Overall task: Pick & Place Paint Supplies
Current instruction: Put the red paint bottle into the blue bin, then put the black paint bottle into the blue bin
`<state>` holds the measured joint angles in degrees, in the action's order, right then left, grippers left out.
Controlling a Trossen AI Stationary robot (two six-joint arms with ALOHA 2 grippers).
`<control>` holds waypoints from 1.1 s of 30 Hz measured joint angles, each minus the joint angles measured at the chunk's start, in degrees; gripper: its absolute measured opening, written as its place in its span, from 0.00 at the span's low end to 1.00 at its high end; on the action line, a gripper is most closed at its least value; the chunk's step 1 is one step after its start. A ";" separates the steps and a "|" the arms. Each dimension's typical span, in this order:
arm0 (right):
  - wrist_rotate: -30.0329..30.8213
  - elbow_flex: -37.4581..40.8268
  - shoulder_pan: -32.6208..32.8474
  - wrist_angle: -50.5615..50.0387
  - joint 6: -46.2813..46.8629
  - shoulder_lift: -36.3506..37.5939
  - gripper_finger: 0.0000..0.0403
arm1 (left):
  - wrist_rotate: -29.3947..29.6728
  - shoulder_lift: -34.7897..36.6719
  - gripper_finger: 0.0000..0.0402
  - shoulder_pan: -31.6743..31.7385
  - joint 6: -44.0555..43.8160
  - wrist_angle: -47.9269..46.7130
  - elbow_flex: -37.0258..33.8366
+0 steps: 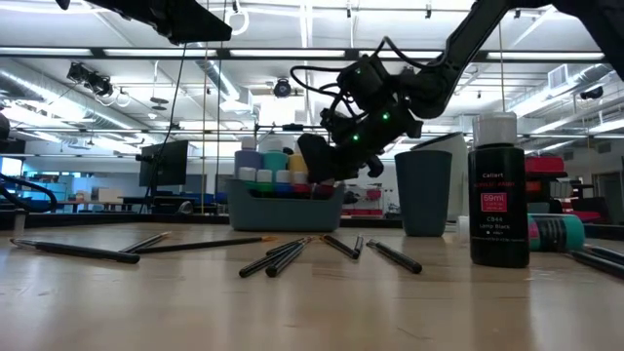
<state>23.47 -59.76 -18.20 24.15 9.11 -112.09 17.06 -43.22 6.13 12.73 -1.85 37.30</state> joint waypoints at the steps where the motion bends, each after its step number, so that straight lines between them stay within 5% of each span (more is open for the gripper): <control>1: 0.44 0.03 -0.07 0.09 -0.45 -0.02 0.26 | 0.00 0.00 0.38 0.00 0.00 0.00 0.00; 24: 0.19 0.23 -0.17 9.91 -11.35 -0.06 0.40 | 0.00 0.00 0.38 -0.02 -0.04 -0.02 0.00; 33: 0.11 0.21 2.01 2.15 -16.79 7.59 0.40 | -0.01 0.00 0.38 -0.01 -0.05 -0.04 0.00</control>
<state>23.58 -59.55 -16.19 26.29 -7.68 -104.50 17.05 -43.22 6.12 12.68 -1.89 37.30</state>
